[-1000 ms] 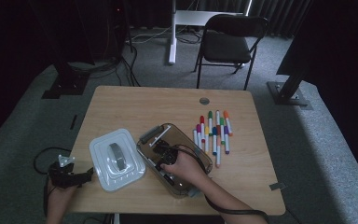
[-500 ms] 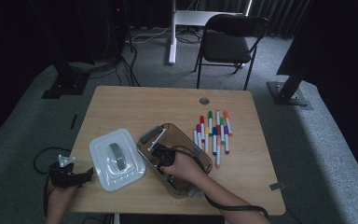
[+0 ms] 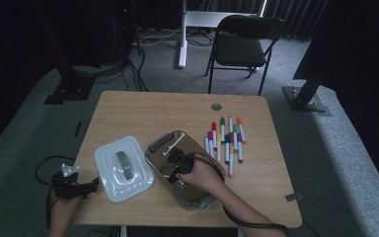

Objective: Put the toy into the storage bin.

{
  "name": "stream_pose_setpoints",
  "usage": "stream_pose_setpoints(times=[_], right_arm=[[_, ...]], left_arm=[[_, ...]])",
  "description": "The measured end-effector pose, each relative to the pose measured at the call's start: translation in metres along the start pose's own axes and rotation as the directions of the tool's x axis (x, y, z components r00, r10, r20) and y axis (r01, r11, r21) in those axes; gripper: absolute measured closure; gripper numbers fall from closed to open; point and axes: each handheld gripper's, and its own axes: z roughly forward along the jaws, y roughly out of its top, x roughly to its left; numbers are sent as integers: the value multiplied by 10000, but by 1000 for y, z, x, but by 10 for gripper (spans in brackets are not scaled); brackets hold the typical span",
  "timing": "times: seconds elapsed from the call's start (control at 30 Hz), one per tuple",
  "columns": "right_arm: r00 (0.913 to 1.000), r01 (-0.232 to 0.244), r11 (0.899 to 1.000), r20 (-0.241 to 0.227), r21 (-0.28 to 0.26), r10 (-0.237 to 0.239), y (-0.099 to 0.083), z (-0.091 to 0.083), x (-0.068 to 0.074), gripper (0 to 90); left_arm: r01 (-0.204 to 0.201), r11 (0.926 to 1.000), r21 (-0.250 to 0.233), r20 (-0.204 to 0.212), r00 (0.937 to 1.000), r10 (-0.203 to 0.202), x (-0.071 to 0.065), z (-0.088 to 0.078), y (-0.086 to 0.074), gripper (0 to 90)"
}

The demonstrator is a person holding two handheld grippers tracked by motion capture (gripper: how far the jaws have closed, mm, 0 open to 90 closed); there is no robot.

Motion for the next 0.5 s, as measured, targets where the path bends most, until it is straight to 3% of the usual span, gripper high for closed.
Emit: stream_pose_setpoints(times=[0.23,0.33,0.5], right_arm=[[9999,-147,9926,-7,-1209,147,-4,-34,-2,603],[9999,-102,9893,66,-1456,113,-7,-42,-3,594],[9994,-245,9686,186,-2476,300,-18,-69,-10,576]], left_arm=[[-5,10000,-2,-4,10000,5,0,0,0,5],[7,10000,-8,-2,10000,-7,0,0,0,5],[5,10000,-12,-5,10000,-5,0,0,0,5]])
